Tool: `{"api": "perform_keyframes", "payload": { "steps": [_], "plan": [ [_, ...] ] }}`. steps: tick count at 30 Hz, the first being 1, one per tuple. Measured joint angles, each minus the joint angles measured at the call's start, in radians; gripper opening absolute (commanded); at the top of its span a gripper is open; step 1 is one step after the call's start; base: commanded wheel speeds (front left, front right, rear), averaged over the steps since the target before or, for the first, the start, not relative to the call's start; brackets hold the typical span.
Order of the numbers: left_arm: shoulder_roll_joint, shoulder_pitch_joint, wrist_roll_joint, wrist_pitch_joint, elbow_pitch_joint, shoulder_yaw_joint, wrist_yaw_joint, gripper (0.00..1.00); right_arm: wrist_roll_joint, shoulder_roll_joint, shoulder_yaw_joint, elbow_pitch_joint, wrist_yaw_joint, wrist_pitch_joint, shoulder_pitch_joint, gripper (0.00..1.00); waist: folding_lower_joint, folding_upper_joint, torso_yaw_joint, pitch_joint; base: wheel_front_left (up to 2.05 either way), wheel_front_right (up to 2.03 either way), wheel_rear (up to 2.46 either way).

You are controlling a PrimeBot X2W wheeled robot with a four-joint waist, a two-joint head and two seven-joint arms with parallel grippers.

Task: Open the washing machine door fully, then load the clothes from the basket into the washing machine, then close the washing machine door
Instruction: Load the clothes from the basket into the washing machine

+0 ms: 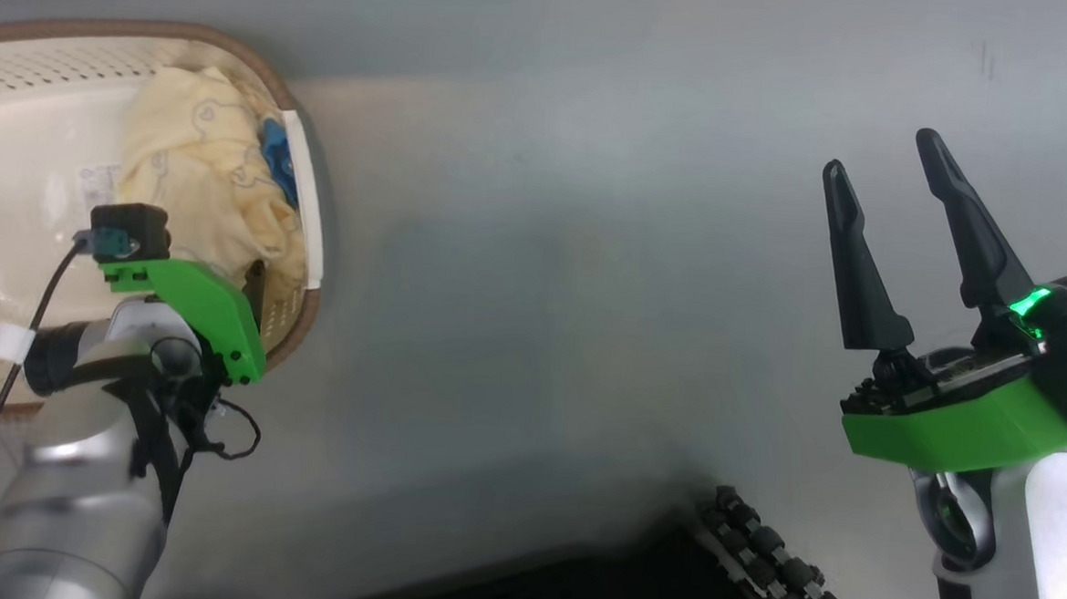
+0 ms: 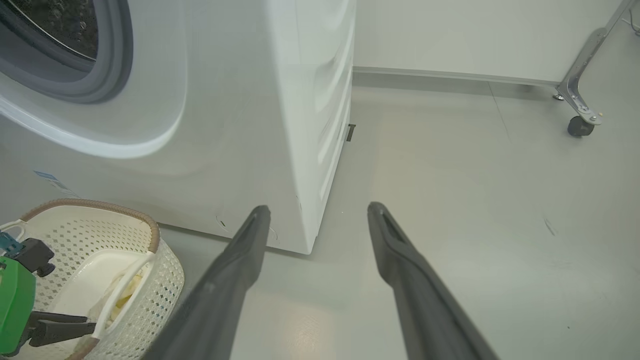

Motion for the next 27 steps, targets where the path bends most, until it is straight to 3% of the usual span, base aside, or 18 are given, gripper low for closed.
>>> {"api": "perform_keyframes", "payload": {
  "steps": [7,14,15,17,27],
  "plan": [
    [0.038,-0.076,-0.091,0.029,-0.018,-0.06,0.0,1.0,0.005,0.0,-0.011,-0.053,0.0,-0.005,0.008,1.0,0.0,0.0,-0.035,0.123,0.0,0.0,0.0],
    [0.037,-0.149,-0.145,-0.012,0.011,-0.069,0.0,1.0,0.008,0.0,-0.024,-0.097,0.0,0.01,0.048,1.0,0.0,0.0,-0.018,0.188,0.0,0.0,0.0],
    [0.036,-0.155,-0.149,-0.019,0.019,-0.071,0.0,0.83,0.009,0.0,-0.024,-0.097,0.0,0.014,0.05,1.0,0.0,0.0,-0.015,0.191,0.0,0.0,0.0],
    [0.036,-0.163,-0.149,-0.032,0.031,-0.079,0.0,0.0,0.012,0.0,-0.024,-0.102,0.0,0.014,0.05,1.0,0.0,0.0,-0.011,0.195,0.0,0.0,0.0],
    [0.055,-0.195,-0.13,-0.137,0.074,-0.112,0.01,0.0,0.042,0.0,-0.025,-0.095,0.0,0.012,0.045,1.0,-0.0001,0.0,-0.005,0.193,0.0,0.0,0.0]
  ]
}}
